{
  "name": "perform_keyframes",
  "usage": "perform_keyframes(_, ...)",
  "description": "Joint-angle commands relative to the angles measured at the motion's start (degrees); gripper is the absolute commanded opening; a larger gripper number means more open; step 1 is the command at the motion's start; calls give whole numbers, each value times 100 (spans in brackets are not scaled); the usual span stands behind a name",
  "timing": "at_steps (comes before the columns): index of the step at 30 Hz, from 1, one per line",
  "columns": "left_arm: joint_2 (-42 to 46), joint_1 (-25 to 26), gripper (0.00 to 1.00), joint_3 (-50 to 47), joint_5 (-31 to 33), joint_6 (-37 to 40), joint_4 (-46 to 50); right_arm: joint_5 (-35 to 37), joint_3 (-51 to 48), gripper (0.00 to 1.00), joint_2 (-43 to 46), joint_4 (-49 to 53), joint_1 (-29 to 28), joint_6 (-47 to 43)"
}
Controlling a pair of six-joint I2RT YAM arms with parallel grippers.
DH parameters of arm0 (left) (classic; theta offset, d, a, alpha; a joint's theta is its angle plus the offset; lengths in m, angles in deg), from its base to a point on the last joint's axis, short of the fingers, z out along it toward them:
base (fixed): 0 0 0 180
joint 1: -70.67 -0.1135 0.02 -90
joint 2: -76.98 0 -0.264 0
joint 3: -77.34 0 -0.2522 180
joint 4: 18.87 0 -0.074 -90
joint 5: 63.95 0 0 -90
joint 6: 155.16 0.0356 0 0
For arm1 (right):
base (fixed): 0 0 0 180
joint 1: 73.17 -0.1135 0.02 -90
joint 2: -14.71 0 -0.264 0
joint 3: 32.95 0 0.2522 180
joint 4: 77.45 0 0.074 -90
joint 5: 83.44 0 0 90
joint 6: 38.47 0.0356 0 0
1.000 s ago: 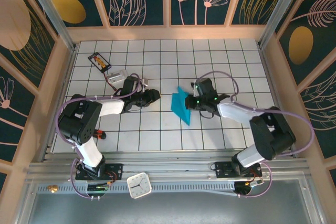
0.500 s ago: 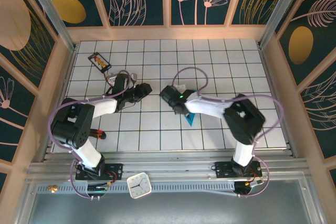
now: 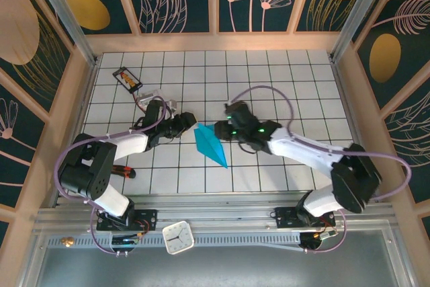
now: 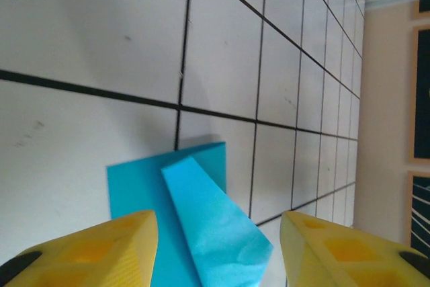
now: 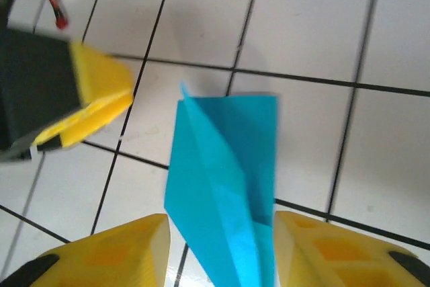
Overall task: Fold a paper plane with a square sheet of paper (pick it up from the middle)
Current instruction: Turn over the paper at the center of the table.
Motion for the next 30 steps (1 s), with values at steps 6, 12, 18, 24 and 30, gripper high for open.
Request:
perform_keyframes(6,-93,33,51,78,-183,-94,-135,-1594,-551,53,-620,-1496,544,-622)
perform_keyframes(12,-119,36,51,146,-121,78,8,-2153,-499,52,-1325,-2008,673,-758)
perform_keyframes(18,-203,34,51,167,-200,77,-17,-2434,-343,37,-1831,-2349,642,-722)
perform_keyframes(24,-203,28,51,242,-178,203,121,-2021,-316,0,-1521,-1774,759,-953)
perform_keyframes(30,-126,-22,52,300,-73,320,208,1099,342,0,-31,1052,1188,-1394)
